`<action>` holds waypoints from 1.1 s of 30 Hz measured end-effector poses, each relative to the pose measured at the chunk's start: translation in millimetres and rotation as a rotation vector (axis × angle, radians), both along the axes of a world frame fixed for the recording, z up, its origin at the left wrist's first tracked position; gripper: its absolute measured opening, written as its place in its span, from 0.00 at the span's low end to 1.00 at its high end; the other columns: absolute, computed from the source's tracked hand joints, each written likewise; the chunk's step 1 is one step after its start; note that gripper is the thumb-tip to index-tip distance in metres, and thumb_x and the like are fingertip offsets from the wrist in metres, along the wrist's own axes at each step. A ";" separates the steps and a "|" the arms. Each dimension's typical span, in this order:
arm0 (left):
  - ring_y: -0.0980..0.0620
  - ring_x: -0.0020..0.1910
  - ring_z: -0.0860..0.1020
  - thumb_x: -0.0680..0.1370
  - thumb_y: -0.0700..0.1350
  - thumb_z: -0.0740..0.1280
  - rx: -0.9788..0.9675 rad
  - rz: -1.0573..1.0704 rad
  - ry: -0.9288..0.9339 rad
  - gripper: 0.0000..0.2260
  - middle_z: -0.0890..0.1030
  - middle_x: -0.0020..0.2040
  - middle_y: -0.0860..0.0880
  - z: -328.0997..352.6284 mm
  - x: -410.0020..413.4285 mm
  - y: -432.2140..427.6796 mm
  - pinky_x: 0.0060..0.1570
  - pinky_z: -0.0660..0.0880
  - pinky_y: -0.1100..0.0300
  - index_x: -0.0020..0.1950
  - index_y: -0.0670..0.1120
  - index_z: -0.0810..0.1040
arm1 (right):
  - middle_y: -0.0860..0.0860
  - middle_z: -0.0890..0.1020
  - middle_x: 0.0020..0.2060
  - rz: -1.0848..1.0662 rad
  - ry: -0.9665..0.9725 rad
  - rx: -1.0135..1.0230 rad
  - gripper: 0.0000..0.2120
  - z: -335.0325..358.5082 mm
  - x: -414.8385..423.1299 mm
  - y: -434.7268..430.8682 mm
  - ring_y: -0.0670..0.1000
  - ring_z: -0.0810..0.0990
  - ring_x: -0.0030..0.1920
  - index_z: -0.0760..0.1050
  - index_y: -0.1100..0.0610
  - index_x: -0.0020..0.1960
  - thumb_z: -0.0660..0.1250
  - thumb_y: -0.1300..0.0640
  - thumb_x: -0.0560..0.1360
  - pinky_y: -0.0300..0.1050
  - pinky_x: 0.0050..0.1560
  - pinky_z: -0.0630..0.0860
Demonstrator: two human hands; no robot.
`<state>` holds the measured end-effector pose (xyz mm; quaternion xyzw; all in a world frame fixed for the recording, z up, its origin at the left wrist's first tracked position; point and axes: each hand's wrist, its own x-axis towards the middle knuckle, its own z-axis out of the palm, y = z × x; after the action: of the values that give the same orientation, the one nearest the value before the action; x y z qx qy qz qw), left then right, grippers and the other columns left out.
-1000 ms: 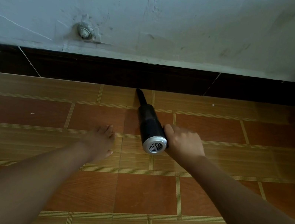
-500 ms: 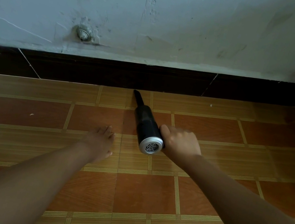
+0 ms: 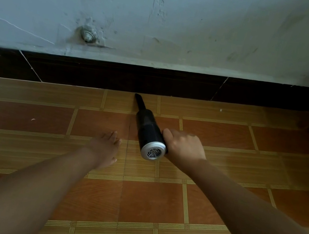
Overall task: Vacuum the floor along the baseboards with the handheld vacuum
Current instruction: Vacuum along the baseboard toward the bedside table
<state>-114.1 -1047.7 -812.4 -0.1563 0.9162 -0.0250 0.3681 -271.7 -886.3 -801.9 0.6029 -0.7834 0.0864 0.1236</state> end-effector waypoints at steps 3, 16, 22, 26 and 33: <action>0.44 0.78 0.44 0.83 0.53 0.51 0.006 0.013 -0.005 0.29 0.42 0.78 0.39 0.5 -1.8 1.2 0.75 0.46 0.53 0.78 0.40 0.43 | 0.52 0.76 0.26 -0.004 0.007 0.003 0.14 1.7 -3.0 6.7 0.53 0.72 0.20 0.75 0.60 0.38 0.78 0.59 0.59 0.38 0.23 0.60; 0.43 0.78 0.45 0.83 0.53 0.52 0.002 0.048 -0.025 0.30 0.42 0.78 0.39 -2.6 -3.5 1.6 0.76 0.48 0.51 0.78 0.41 0.44 | 0.52 0.75 0.25 -0.099 0.006 0.032 0.15 3.8 -18.4 34.4 0.52 0.71 0.19 0.74 0.60 0.37 0.78 0.59 0.58 0.37 0.22 0.58; 0.43 0.78 0.45 0.83 0.54 0.52 -0.005 0.072 -0.022 0.30 0.42 0.78 0.39 -4.8 -4.1 4.3 0.76 0.48 0.51 0.78 0.40 0.44 | 0.51 0.74 0.23 -0.161 0.026 0.060 0.19 5.5 -21.9 40.4 0.52 0.69 0.18 0.72 0.59 0.35 0.80 0.58 0.53 0.35 0.23 0.54; 0.44 0.78 0.44 0.83 0.53 0.52 -0.005 0.074 -0.019 0.30 0.43 0.78 0.39 -3.9 -5.1 5.3 0.76 0.47 0.52 0.78 0.40 0.44 | 0.50 0.73 0.22 -0.181 0.035 0.059 0.20 6.3 -26.3 48.6 0.50 0.68 0.17 0.71 0.59 0.34 0.81 0.59 0.53 0.35 0.23 0.54; 0.44 0.78 0.45 0.83 0.54 0.52 -0.007 0.084 -0.017 0.31 0.43 0.78 0.39 -9.4 -5.4 3.1 0.76 0.47 0.52 0.78 0.40 0.44 | 0.50 0.73 0.23 -0.212 0.027 0.043 0.18 5.6 -32.2 57.7 0.50 0.68 0.18 0.71 0.59 0.35 0.80 0.59 0.55 0.36 0.22 0.56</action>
<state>-119.5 -1044.6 -821.8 -0.1956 0.9056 -0.0144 0.3761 -303.9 -828.6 -796.3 0.5200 -0.8429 0.0482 0.1296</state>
